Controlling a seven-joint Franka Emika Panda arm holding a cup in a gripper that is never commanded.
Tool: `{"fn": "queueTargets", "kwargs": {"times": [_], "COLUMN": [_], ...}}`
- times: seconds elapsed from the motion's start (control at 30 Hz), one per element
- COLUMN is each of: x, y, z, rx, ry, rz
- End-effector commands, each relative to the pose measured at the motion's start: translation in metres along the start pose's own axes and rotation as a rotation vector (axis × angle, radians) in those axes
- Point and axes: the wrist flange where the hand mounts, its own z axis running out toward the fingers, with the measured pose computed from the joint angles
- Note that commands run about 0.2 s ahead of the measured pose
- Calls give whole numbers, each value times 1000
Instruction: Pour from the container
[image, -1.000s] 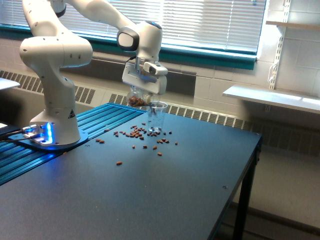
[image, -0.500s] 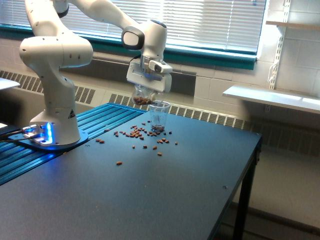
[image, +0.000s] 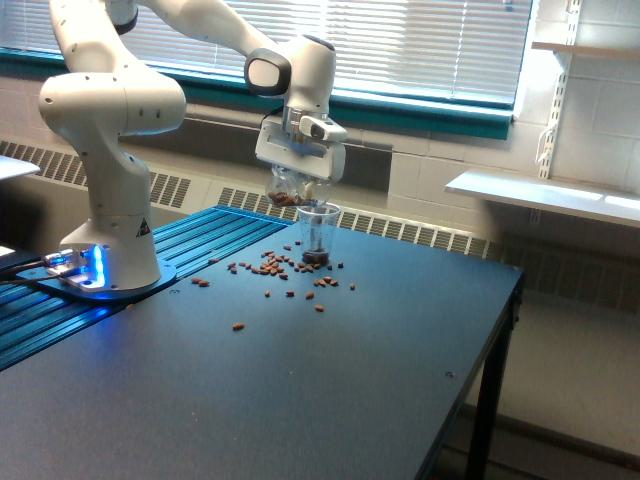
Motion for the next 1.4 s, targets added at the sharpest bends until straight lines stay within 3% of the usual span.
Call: {"fn": "queueTargets", "kwargs": {"times": [0.03,0.37,1.4], "x": [7,16,22], "y": [-8,-10,-35], "z": [-7,-11,-7], "rx": [-7,-17,-21], "ry": [6,9,-45], "rz": [-6,-5,-27]}}
